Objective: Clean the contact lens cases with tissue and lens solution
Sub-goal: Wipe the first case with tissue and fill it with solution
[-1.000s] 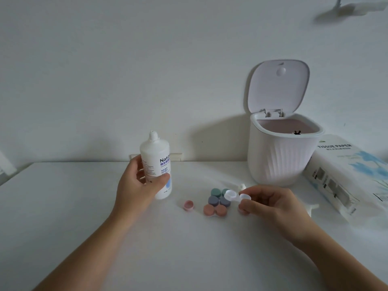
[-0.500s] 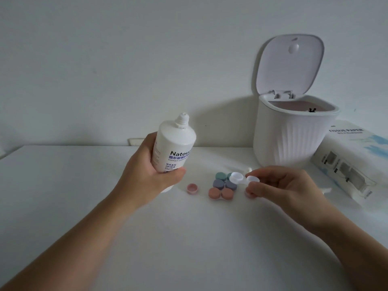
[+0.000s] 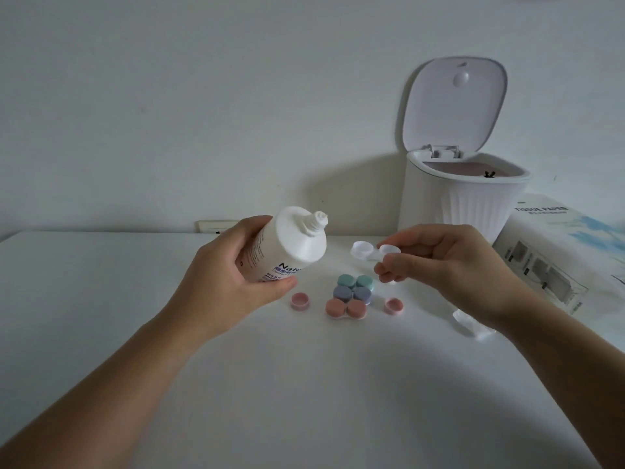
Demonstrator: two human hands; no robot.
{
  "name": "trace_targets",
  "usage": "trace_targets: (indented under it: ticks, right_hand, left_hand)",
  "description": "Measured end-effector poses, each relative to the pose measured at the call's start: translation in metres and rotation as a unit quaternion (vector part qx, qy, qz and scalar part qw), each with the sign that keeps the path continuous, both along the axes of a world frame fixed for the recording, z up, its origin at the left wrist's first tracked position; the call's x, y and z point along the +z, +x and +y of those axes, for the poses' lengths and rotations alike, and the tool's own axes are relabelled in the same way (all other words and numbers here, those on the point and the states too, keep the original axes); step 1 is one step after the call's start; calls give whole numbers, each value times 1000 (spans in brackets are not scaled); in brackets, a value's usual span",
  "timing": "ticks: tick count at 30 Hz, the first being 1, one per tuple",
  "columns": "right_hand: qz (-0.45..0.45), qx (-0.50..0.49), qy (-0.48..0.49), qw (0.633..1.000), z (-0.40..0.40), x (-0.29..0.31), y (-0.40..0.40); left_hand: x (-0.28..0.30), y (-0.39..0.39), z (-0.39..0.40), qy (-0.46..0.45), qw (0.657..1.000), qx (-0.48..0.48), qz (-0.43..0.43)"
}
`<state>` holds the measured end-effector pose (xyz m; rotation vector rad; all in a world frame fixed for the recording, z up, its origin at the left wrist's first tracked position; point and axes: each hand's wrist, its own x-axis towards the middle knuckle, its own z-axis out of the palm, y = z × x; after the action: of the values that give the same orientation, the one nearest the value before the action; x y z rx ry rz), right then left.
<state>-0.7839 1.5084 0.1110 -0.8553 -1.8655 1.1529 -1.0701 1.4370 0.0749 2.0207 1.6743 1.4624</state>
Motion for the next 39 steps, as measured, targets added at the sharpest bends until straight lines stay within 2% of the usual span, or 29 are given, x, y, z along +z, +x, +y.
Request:
trace_targets:
  ticks: [8,14,22,39]
  right_hand:
    - [25,11,13,1000,-14,-22,-2]
    - [-14,7,43,999,-21,-26,-2]
    - [-26,-6,27,999,-19,-30,-2]
    - [-26,42,24,998,-21,-32,-4]
  left_hand:
    - [-4,-1,6,36,997,12,73]
    - [-5,-4,8,36,991,16,127]
    - [-3,-6,10,46,980,25,194]
    - [-3,-2,12,75,967,47,237]
